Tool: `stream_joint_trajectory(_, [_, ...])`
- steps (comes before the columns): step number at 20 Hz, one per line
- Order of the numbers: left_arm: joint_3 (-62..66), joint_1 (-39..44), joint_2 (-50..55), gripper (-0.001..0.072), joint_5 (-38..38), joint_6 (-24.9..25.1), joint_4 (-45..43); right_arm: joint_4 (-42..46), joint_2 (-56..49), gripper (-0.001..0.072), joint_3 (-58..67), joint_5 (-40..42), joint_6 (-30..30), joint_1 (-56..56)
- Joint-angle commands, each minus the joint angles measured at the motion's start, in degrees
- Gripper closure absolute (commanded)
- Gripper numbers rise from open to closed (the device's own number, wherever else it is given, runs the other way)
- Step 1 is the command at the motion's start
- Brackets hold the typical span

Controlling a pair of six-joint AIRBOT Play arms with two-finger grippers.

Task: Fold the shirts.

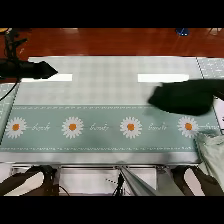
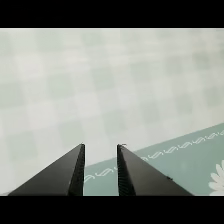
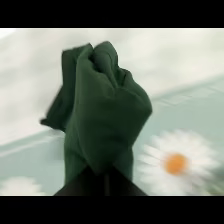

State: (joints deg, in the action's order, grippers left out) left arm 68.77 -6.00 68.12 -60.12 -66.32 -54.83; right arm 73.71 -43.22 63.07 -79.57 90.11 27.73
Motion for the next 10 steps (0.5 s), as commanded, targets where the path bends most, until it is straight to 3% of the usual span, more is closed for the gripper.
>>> stream_joint_trajectory(1, [0.0,0.0,3.6,0.0454,1.3,0.0,-0.1,17.7,5.9,0.0690,2.1,-12.5,0.4,14.9])
stream_joint_trajectory(5, [0.0,0.0,8.7,0.0454,1.7,0.2,-0.1,28.1,6.3,0.0689,2.1,-17.2,-2.0,25.9])
stream_joint_trajectory(10, [0.0,0.0,12.1,0.0454,8.2,0.4,-0.2,35.0,4.2,0.0689,2.0,-19.0,-1.8,32.8])
